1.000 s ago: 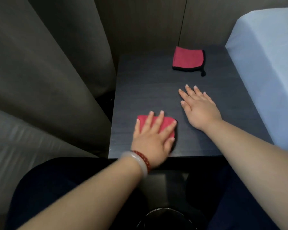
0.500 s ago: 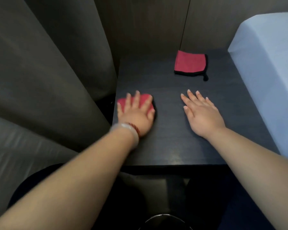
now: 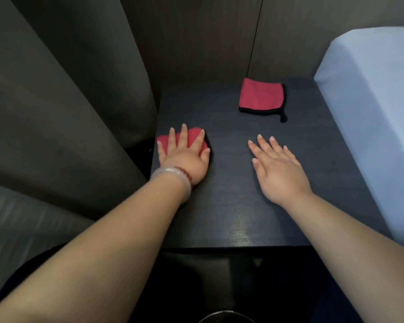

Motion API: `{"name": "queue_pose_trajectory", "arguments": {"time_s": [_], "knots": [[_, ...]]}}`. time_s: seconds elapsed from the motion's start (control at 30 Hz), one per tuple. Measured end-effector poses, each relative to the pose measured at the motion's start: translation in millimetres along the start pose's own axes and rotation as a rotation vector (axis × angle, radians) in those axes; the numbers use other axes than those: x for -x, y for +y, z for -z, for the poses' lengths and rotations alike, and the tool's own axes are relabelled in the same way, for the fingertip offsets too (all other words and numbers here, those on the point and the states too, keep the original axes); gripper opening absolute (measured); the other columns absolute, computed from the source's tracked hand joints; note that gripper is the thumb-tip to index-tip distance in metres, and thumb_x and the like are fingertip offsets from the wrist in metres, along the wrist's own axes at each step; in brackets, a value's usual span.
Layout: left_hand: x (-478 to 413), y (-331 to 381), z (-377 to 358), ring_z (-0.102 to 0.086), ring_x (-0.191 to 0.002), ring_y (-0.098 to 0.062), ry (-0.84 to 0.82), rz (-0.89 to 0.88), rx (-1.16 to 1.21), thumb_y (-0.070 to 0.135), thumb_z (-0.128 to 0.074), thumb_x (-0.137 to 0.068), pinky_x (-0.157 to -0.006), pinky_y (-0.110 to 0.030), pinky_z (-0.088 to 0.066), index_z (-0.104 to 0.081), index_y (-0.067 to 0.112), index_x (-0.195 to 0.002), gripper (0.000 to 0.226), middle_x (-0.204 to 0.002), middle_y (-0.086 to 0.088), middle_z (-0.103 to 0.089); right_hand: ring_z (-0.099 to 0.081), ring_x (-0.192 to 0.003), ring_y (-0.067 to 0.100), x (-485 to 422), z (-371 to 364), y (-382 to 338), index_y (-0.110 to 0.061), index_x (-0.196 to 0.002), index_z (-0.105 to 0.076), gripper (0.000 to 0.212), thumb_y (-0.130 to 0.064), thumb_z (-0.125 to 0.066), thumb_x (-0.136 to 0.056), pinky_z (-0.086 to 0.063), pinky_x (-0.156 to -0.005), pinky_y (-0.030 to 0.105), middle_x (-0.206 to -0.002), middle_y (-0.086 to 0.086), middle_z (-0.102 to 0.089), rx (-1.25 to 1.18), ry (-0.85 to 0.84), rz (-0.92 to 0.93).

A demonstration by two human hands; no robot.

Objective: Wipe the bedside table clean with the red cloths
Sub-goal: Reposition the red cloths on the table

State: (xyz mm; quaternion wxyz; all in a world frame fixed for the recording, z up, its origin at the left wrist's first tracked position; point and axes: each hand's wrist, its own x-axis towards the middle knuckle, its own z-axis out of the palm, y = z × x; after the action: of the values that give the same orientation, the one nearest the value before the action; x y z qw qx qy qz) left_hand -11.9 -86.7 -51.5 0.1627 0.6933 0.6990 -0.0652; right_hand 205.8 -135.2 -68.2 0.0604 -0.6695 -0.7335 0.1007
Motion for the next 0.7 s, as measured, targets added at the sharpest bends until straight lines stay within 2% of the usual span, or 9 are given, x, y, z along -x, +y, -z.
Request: {"name": "queue_pose_trajectory", "arguments": {"time_s": [0.07,0.2,0.27,0.37,0.47,0.57,0.63,0.7], "knots": [[0,16,-1,0.020,-0.146,-0.031,-0.026,0.030,-0.004,0.055,-0.018,-0.098,-0.113,-0.062,0.010,0.003,0.046,-0.151,0.058,-0.162,0.002,0.019,-0.004,-0.150,0.013,-1,1,1,-0.035,-0.154,-0.020,0.050,-0.037,-0.021,-0.104,-0.003,-0.121,0.033,-0.163,-0.011,-0.011,-0.002,0.000,-0.001],[112,28,-46,0.011,-0.148,-0.032,0.147,-0.315,-0.026,0.053,-0.021,-0.097,-0.114,-0.061,0.009,-0.007,0.046,-0.152,0.057,-0.164,-0.001,0.006,-0.004,-0.150,0.012,0,1,1,-0.035,-0.154,-0.020,0.050,-0.037,-0.022,-0.104,-0.003,-0.121,0.032,-0.163,-0.011,-0.011,0.000,0.000,-0.008],[144,19,-54,0.004,-0.149,-0.031,0.155,-0.375,-0.033,0.055,-0.023,-0.096,-0.115,-0.059,0.004,-0.014,0.047,-0.151,0.057,-0.164,0.000,-0.002,-0.003,-0.150,0.012,0,0,0,-0.035,-0.154,-0.019,0.050,-0.037,-0.021,-0.104,-0.002,-0.120,0.032,-0.163,-0.012,-0.011,0.001,-0.001,-0.010],[87,12,-36,0.015,-0.148,-0.027,0.092,-0.293,-0.066,0.058,-0.018,-0.097,-0.115,-0.058,0.010,-0.001,0.051,-0.149,0.056,-0.163,0.005,0.010,-0.005,-0.150,0.013,-2,-1,-1,-0.035,-0.154,-0.021,0.050,-0.037,-0.022,-0.104,-0.004,-0.121,0.033,-0.163,-0.011,-0.012,0.005,0.007,-0.012],[0,20,0,0.020,-0.147,-0.028,-0.002,-0.119,-0.014,0.058,-0.020,-0.097,-0.114,-0.060,0.011,0.000,0.051,-0.149,0.056,-0.162,0.005,0.017,-0.004,-0.150,0.013,-2,1,0,-0.035,-0.154,-0.020,0.050,-0.037,-0.022,-0.104,-0.003,-0.121,0.033,-0.163,-0.011,-0.011,0.008,-0.002,-0.014],[-34,29,14,0.025,-0.145,-0.031,-0.104,-0.025,-0.051,0.056,-0.020,-0.098,-0.112,-0.063,0.012,0.007,0.048,-0.150,0.058,-0.160,0.003,0.024,-0.003,-0.150,0.012,-1,1,-1,-0.035,-0.154,-0.019,0.050,-0.037,-0.021,-0.104,-0.003,-0.121,0.033,-0.163,-0.011,-0.011,0.004,-0.001,-0.008],[-17,28,8,0.024,-0.145,-0.029,-0.019,-0.053,-0.056,0.055,-0.019,-0.098,-0.114,-0.061,0.010,0.009,0.045,-0.150,0.059,-0.160,0.002,0.025,-0.004,-0.150,0.012,-1,2,-1,-0.035,-0.154,-0.020,0.050,-0.037,-0.022,-0.104,-0.004,-0.121,0.033,-0.163,-0.011,-0.012,-0.006,0.001,-0.008],[17,17,-10,0.020,-0.147,-0.025,0.147,-0.090,-0.013,0.054,-0.019,-0.098,-0.117,-0.055,0.009,0.007,0.040,-0.153,0.062,-0.162,0.001,0.020,-0.003,-0.150,0.012,-1,1,-1,-0.036,-0.154,-0.019,0.050,-0.037,-0.022,-0.104,-0.004,-0.121,0.033,-0.163,-0.011,-0.011,0.000,0.000,-0.010]]}}
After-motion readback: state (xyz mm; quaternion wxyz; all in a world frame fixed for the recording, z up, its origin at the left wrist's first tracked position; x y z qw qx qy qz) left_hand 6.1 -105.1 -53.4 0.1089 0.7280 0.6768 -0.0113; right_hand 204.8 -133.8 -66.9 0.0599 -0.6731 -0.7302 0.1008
